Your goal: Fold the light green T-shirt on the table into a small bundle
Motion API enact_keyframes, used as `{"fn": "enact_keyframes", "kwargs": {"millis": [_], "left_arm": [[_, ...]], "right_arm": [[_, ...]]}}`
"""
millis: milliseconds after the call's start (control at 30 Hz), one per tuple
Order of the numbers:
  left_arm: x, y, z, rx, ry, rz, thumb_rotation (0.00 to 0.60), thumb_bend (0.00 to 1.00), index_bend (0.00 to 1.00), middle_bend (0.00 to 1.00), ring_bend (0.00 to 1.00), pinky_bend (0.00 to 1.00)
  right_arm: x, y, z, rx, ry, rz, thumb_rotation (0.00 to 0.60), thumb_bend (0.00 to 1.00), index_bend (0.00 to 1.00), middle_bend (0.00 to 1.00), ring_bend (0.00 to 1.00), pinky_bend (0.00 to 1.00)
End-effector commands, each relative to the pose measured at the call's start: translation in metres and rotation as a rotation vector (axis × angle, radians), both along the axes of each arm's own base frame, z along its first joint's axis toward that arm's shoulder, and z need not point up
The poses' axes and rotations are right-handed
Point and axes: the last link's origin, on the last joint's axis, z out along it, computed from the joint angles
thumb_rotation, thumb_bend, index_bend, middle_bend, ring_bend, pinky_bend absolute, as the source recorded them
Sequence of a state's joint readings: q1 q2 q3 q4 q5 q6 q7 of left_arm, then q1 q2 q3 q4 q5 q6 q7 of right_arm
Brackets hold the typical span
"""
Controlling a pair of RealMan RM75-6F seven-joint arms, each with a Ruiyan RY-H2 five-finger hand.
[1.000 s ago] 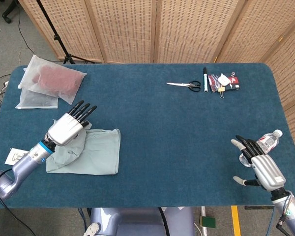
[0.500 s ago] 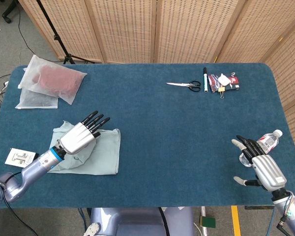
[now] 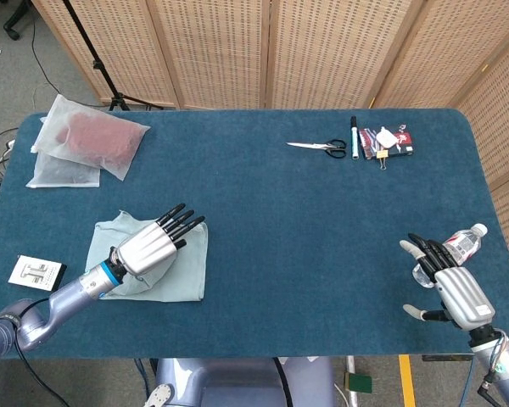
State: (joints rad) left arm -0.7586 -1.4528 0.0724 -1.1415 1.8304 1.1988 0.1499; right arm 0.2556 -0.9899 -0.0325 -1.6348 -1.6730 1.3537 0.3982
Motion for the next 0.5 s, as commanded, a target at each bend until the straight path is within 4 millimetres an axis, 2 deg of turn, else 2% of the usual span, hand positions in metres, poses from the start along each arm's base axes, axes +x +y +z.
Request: {"fn": "enact_keyframes", "kwargs": {"millis": [33,167,233,300,367,433,467,500], "left_arm": [[0.002,-0.002,-0.008,-0.014,0.016,-0.007,0.6,0.5,0.79,0.0,0.0,0.0],[0.003,-0.005,-0.019,-0.032,0.027,-0.01,0.6,0.49,0.79,0.0,0.0,0.0],[0.002,-0.005,-0.024,-0.034,0.037,-0.01,0.6,0.45,0.76,0.0,0.0,0.0],[0.002,-0.005,-0.027,-0.031,0.042,-0.01,0.6,0.38,0.63,0.0,0.0,0.0],[0.003,-0.006,-0.031,-0.029,0.033,-0.006,0.6,0.27,0.33,0.0,0.0,0.0],[0.005,-0.006,-0.033,-0.021,-0.004,0.0,0.6,0.18,0.09,0.0,0.0,0.0],[0.005,-0.006,-0.033,-0.018,-0.016,0.003,0.6,0.15,0.02,0.0,0.0,0.0],[0.006,-0.006,-0.034,-0.018,-0.027,0.005,0.6,0.14,0.0,0.0,0.0,0.0]], "right_arm": [[0.0,0.0,0.0,0.002,0.001,0.0,0.6,0.04,0.0,0.0,0.0,0.03],[0.0,0.0,0.0,0.002,0.001,-0.001,0.6,0.04,0.0,0.0,0.0,0.03],[0.0,0.0,0.0,0.002,0.0,-0.002,0.6,0.04,0.0,0.0,0.0,0.03],[0.0,0.0,0.0,0.003,0.001,-0.001,0.6,0.04,0.0,0.0,0.0,0.03],[0.0,0.0,-0.001,0.005,0.002,-0.001,0.6,0.04,0.0,0.0,0.0,0.03],[0.0,0.0,-0.001,0.005,0.003,-0.001,0.6,0.05,0.0,0.0,0.0,0.03],[0.0,0.0,-0.001,0.006,0.003,-0.001,0.6,0.04,0.0,0.0,0.0,0.03],[0.0,0.0,-0.001,0.007,0.004,0.0,0.6,0.04,0.0,0.0,0.0,0.03]]}}
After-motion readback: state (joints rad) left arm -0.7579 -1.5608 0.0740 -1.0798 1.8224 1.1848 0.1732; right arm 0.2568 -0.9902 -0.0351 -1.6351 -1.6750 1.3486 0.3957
